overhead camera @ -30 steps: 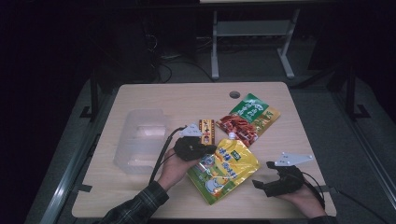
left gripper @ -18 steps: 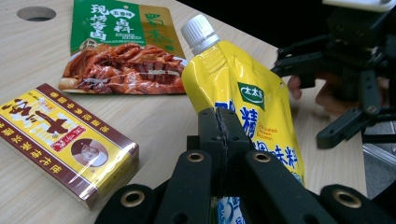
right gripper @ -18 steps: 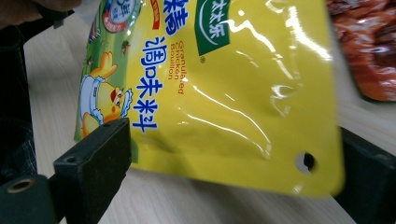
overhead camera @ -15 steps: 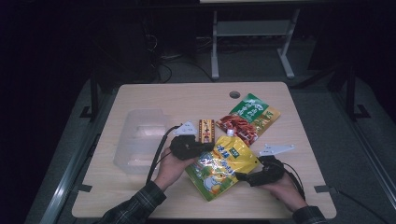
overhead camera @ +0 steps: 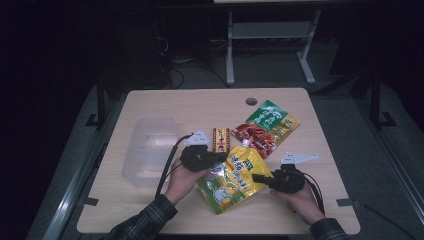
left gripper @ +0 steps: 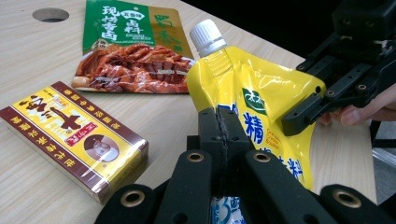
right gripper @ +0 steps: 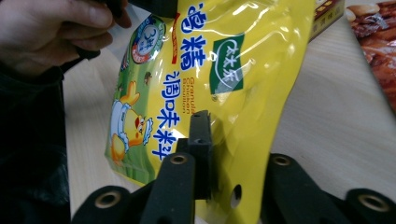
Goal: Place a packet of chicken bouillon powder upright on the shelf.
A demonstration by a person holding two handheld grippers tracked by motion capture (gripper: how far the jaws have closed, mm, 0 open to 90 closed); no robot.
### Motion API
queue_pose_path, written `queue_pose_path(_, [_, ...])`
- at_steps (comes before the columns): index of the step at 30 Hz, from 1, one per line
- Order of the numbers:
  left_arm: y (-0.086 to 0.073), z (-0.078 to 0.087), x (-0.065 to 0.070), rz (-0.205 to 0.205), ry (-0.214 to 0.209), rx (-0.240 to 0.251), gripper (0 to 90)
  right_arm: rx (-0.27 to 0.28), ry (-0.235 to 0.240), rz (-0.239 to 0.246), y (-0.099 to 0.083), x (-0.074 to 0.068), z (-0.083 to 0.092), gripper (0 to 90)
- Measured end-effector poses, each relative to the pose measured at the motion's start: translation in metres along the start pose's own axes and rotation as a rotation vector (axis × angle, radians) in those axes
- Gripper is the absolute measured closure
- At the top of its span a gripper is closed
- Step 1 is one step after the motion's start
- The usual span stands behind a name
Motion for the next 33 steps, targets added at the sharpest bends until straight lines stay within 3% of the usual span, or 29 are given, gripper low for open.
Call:
queue_pose_path(3, [0.0, 0.001, 0.002, -0.011, 0.004, 0.001, 90.0, 0.014, -0.009, 0.023, 0.003, 0.001, 0.004, 89.1])
queue_pose_path(7, [0.0, 0.001, 0.003, -0.013, 0.004, 0.001, 90.0, 0.05, -0.01, 0.029, 0.012, 0.001, 0.012, 89.5])
queue_pose_path(12, [-0.008, 0.003, 0.006, -0.004, -0.012, -0.021, 90.0, 0.075, -0.019, 0.081, 0.025, 0.0, 0.019, 89.6])
queue_pose_path(23, [-0.019, -0.001, 0.009, -0.003, -0.018, -0.042, 90.0, 0.117, -0.047, 0.115, 0.041, -0.003, 0.019, 89.7])
queue_pose_path(33, [-0.013, 0.009, 0.003, 0.011, -0.008, 0.004, 85.9, 0.119, -0.052, 0.159, 0.061, -0.011, 0.026, 89.9])
Point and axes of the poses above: each handheld gripper's, and its own axes: z roughly backward along the jaws, y roughly out of its top, x roughly to its right, the point moved 7 cm from there along -z, roughly forward along the jaws, and after that the axes turned 6 degrees about -y, right-handed, at the moved point
